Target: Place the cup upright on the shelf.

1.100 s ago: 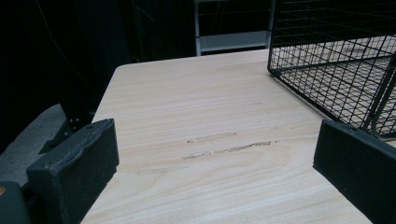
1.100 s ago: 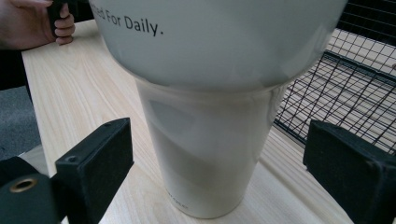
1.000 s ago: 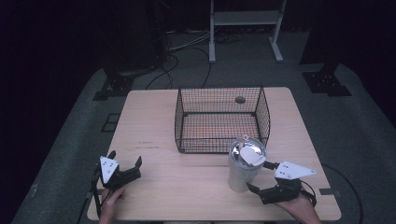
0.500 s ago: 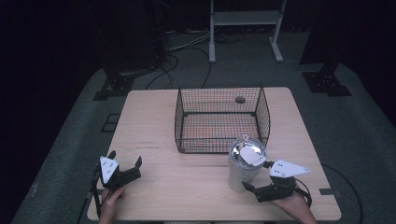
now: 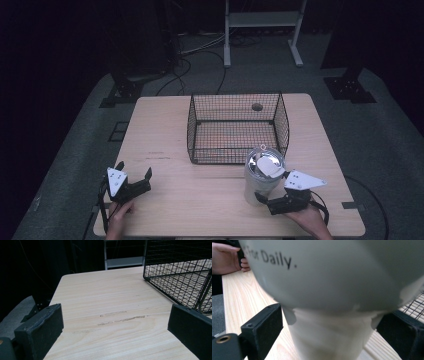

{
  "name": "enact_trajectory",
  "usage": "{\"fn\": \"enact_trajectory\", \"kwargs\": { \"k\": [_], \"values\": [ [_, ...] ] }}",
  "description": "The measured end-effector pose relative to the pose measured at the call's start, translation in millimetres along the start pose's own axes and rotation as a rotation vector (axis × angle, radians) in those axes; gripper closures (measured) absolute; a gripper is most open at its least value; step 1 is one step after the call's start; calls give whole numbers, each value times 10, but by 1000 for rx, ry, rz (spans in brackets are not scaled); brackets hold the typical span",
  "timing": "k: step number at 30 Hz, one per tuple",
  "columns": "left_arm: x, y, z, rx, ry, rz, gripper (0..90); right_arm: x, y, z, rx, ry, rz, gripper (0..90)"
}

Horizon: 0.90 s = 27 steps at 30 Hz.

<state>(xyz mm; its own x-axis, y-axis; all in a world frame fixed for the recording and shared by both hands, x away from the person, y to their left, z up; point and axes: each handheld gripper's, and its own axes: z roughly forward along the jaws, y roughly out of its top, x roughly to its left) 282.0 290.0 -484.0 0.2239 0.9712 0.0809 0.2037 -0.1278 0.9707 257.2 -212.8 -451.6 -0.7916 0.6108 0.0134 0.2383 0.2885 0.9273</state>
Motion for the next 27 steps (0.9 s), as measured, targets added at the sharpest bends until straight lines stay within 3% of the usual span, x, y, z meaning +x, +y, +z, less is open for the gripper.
{"fn": "enact_trajectory", "kwargs": {
  "k": [12, 27],
  "values": [
    [0, 0, 0, 1, 0, 1, 0, 18, -2, 144, -46, -25, -37, 55],
    [-2, 0, -1, 1, 1, 2, 0, 6, -7, 175, -76, -21, -35, 83]
  ]
}}
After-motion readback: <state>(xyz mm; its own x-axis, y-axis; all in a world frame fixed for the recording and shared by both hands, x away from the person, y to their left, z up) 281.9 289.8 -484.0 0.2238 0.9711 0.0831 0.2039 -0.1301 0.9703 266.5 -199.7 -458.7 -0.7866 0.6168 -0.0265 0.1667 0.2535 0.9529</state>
